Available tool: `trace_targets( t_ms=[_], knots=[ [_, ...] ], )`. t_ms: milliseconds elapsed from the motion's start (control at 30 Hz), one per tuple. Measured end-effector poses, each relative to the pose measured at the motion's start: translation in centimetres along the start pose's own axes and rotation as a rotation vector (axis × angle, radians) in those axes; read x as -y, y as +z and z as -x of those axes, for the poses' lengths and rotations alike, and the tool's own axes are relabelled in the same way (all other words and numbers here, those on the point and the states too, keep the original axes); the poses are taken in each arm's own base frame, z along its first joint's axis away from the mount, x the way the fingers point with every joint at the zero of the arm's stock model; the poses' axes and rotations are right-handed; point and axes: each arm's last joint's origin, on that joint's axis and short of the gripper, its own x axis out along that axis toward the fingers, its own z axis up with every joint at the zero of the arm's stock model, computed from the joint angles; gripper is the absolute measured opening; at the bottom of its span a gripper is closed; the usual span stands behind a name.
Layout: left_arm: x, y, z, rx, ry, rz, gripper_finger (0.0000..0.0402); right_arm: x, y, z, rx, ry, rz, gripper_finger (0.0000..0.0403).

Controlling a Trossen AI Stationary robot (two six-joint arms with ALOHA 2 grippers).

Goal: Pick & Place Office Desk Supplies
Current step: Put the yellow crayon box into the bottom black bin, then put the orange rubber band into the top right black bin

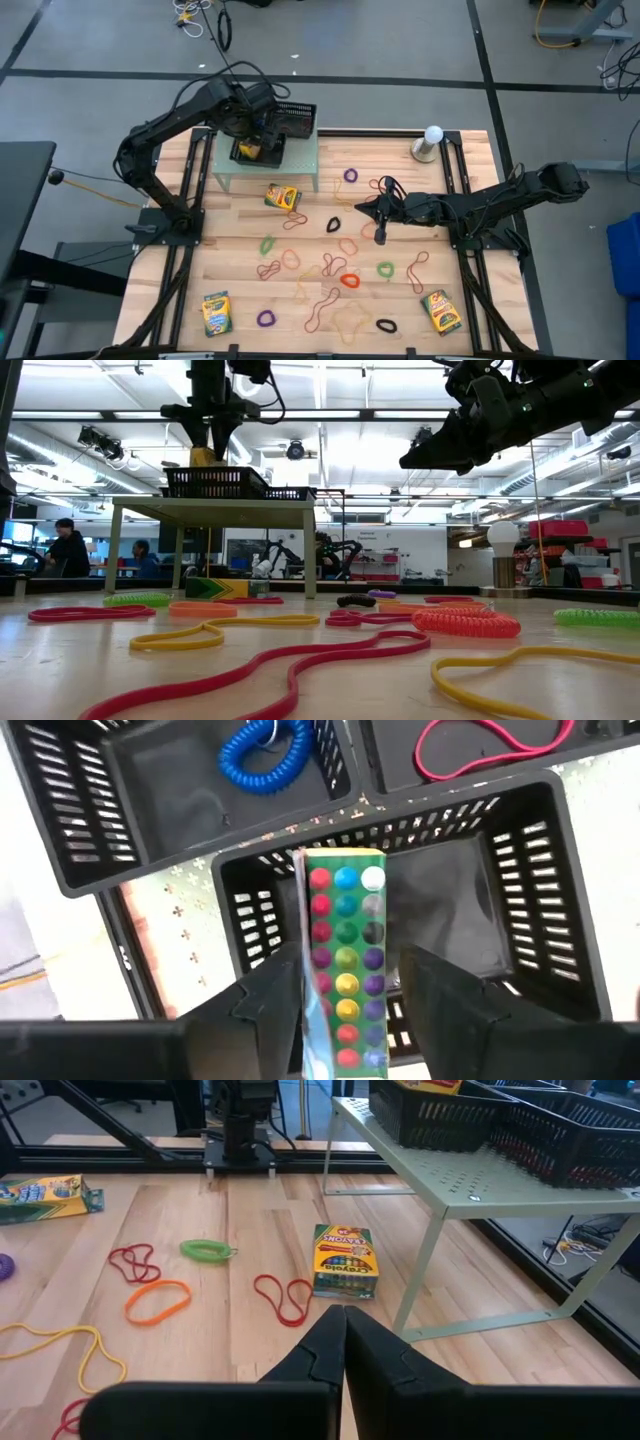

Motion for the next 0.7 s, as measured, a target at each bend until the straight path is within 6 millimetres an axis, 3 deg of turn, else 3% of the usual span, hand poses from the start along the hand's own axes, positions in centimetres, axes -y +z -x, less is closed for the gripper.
trace_targets(
  t_ms=[500,700],
  knots=[
    [0.1,-0.1,0.2,0.001,0.003,-0.087,0.0188,0.0,0.0,0.0,0.000,-0.003,0.000,0.0013],
    [-0.2,0.5,2.1,0.062,-0.042,-0.121,0.0187,0.0,0.0,0.0,0.000,-0.002,0.008,0.0013]
  ],
)
